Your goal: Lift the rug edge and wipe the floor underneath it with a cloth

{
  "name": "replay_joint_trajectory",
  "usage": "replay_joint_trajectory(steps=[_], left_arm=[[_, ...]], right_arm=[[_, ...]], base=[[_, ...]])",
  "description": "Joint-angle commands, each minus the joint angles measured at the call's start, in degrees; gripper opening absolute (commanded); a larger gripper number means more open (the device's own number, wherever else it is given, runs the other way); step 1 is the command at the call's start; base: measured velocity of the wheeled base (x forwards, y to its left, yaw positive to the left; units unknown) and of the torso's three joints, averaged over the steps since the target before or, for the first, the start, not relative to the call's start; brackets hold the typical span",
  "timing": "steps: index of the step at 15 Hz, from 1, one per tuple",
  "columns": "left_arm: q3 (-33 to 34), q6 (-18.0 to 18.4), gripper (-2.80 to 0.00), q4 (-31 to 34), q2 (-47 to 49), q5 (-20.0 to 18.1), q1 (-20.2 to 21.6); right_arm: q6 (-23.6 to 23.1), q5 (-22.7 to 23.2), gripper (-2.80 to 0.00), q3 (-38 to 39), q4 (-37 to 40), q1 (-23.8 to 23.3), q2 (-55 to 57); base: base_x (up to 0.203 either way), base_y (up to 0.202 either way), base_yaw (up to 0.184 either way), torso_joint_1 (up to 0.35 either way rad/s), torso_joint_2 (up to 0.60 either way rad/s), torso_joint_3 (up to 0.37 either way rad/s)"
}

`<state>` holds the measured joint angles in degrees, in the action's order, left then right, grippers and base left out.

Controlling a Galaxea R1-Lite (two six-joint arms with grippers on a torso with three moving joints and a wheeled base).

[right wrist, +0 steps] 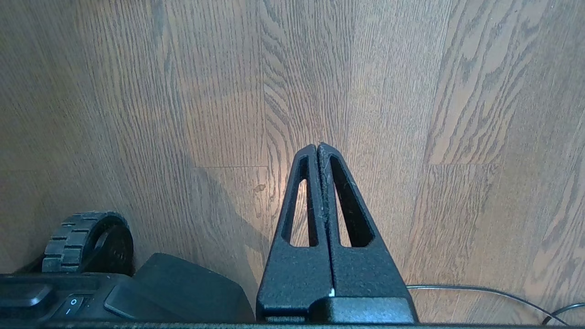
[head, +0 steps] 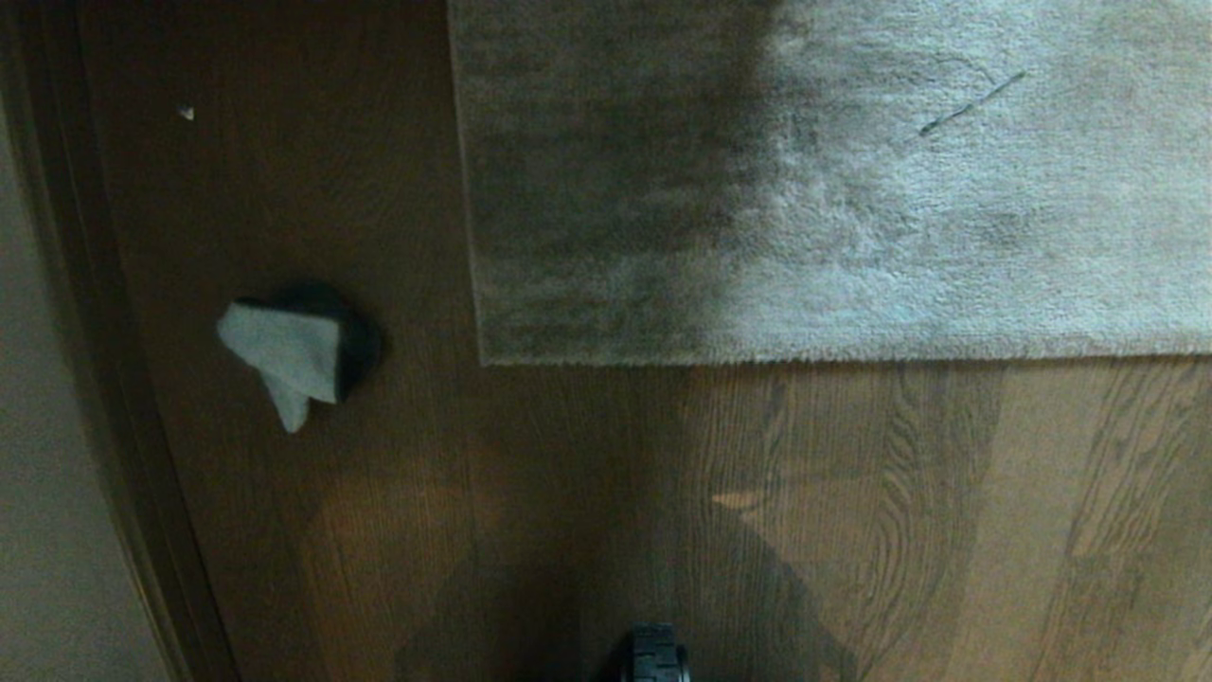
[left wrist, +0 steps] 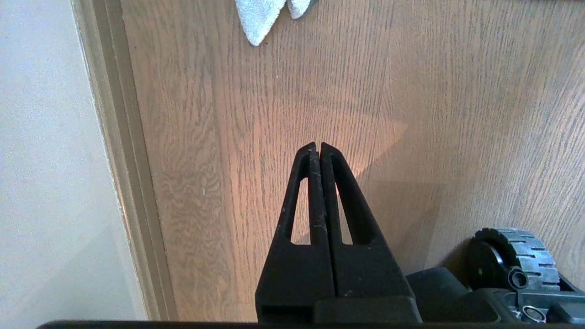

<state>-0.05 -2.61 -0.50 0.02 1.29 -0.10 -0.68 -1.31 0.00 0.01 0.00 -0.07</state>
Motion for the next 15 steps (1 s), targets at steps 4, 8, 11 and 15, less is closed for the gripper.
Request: replay_joint_trajectory(steps=[4,8,11,15], left_arm=[[0.05,-0.03,-2.8,-0.03,-0.02,0.03,0.01],[-0.03,0.06,-2.8,-0.03,-0.02,0.03,0.01],[0.03,0.05,-2.8,-0.03,-0.02,0.03,0.01],[0.05,-0.03,-2.8,-0.03,-0.02,0.03,0.01]], right_arm=[[-0.09,-0.01,-2.8,0.0,-0.01,0.0,0.07],[-0.02,-0.01,-2.8,0.0,-0.01,0.0,0.07],[-0.02,-0.01,-2.8,0.0,-0.01,0.0,0.07],[-0.02,-0.01,-2.8,0.0,-0.01,0.0,0.07]], base=[[0.0,0.0,0.0,0.0,0.0,0.0],[0.0,0.0,0.0,0.0,0.0,0.0],[0.0,0.0,0.0,0.0,0.0,0.0],[0.0,0.0,0.0,0.0,0.0,0.139]])
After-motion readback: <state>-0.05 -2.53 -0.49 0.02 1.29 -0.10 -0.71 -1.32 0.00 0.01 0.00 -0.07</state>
